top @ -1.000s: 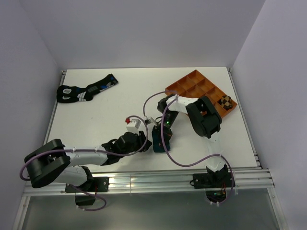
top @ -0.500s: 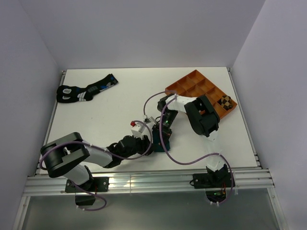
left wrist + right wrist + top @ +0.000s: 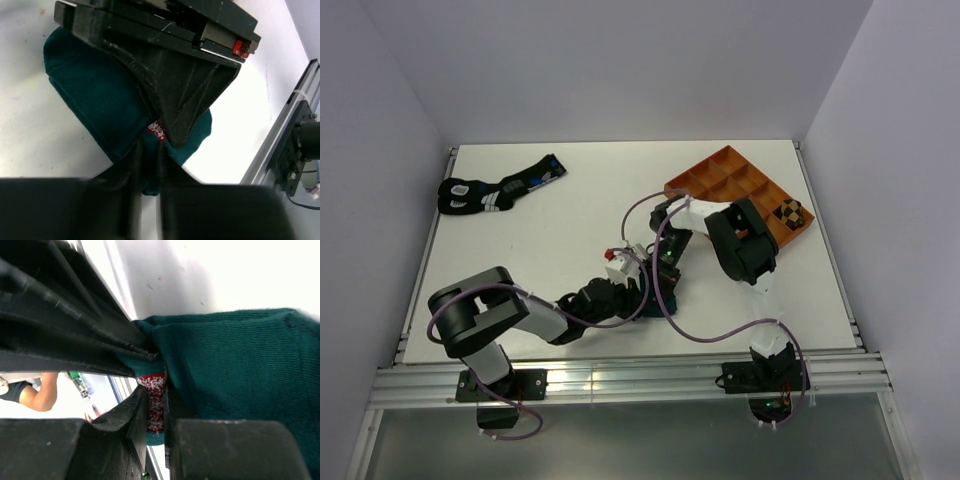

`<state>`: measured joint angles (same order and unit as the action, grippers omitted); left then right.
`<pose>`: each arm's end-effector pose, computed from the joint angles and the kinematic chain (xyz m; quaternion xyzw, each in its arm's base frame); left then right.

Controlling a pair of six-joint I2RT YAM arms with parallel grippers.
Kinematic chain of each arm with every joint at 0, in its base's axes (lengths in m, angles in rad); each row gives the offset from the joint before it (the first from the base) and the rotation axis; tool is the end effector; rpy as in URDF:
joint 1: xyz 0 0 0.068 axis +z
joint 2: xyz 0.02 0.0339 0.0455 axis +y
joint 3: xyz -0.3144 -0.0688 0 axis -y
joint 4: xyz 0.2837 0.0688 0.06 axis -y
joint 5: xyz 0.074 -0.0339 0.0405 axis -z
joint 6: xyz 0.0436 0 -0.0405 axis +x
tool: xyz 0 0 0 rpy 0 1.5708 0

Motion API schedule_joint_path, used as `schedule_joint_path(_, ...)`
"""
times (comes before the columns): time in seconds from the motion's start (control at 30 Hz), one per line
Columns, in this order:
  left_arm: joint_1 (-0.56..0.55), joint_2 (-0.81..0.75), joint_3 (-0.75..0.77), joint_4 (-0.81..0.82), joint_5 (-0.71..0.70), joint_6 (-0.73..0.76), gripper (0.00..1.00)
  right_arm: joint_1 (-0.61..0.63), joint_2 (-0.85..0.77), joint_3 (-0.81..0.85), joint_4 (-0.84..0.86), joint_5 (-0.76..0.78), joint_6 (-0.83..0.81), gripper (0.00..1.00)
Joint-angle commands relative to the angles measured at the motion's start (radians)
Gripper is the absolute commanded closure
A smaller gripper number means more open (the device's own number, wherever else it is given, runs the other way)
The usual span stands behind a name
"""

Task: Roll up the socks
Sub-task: Roll the sock at the center of the board.

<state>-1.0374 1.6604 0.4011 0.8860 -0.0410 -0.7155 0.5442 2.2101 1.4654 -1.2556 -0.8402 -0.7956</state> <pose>0.1549 -0.2588 0.1321 0.1209 0.8170 -0.4222 0.3736 0.3373 0.2421 0.1239 0.4858 -0.7532 -0.4197 0.1431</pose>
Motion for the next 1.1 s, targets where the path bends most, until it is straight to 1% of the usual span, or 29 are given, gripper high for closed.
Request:
schedule_joint_path(0.0,-0.007,0.03,0.062,-0.043,0.023,-0.025,0.92,-0.003,-0.013,-0.008,0.083,0.033,0.015,0.88)
schedule_joint_path(0.03,-0.012,0.033,0.076,-0.073,0.027,-0.022,0.96,-0.004,-0.026,-0.017,0.096,0.038,0.036,0.83)
schedule_joint_path(0.07,-0.018,0.035,0.09,-0.161,0.021,-0.025,1.0,-0.004,-0.033,-0.022,0.111,0.044,0.05,0.79)
schedule_joint_path(0.1,-0.027,0.038,0.141,-0.233,-0.034,-0.038,1.0,-0.003,-0.061,-0.031,0.155,0.062,0.085,0.75)
schedule_joint_path(0.13,-0.038,0.041,0.168,-0.293,-0.054,-0.038,1.0,-0.004,-0.078,-0.051,0.186,0.079,0.111,0.7)
schedule_joint_path(0.17,-0.061,0.045,0.195,-0.444,-0.091,-0.045,1.0,-0.003,-0.099,-0.062,0.217,0.098,0.134,0.61)
schedule_joint_path(0.2,-0.072,0.056,0.25,-0.505,-0.146,-0.07,1.0,-0.004,-0.139,-0.072,0.269,0.134,0.175,0.56)
schedule_joint_path(0.27,-0.095,0.064,0.287,-0.606,-0.18,-0.096,1.0,-0.004,-0.187,-0.106,0.326,0.18,0.226,0.45)
schedule_joint_path(0.3,-0.102,0.062,0.301,-0.666,-0.191,-0.131,1.0,-0.007,-0.21,-0.118,0.384,0.206,0.252,0.43)
schedule_joint_path(0.33,-0.107,0.056,0.303,-0.697,-0.197,-0.157,1.0,-0.013,-0.249,-0.137,0.413,0.237,0.301,0.39)
schedule_joint_path(0.5,-0.11,0.033,0.298,-0.768,-0.217,-0.219,1.0,-0.035,-0.343,-0.181,0.484,0.291,0.36,0.37)
schedule_joint_path(0.6,-0.112,0.021,0.306,-0.818,-0.206,-0.249,1.0,-0.056,-0.426,-0.218,0.533,0.354,0.427,0.36)
schedule_joint_path(0.7,-0.11,0.003,0.315,-0.861,-0.186,-0.263,1.0,-0.092,-0.47,-0.246,0.548,0.383,0.443,0.36)
schedule_joint_path(0.83,-0.105,-0.01,0.363,-0.981,-0.172,-0.279,1.0,-0.156,-0.516,-0.277,0.556,0.395,0.427,0.36)
schedule_joint_path(0.87,-0.102,-0.004,0.392,-1.057,-0.166,-0.285,1.0,-0.177,-0.526,-0.284,0.559,0.401,0.423,0.36)
schedule_joint_path(0.97,-0.078,-0.001,0.423,-1.15,-0.142,-0.298,1.0,-0.204,-0.567,-0.323,0.582,0.423,0.4,0.36)
schedule_joint_path(1.0,-0.07,-0.01,0.42,-1.177,-0.107,-0.297,1.0,-0.22,-0.585,-0.342,0.587,0.399,0.383,0.37)
schedule_joint_path(1.07,-0.035,-0.04,0.401,-1.203,-0.082,-0.291,1.0,-0.233,-0.61,-0.364,0.599,0.38,0.36,0.37)
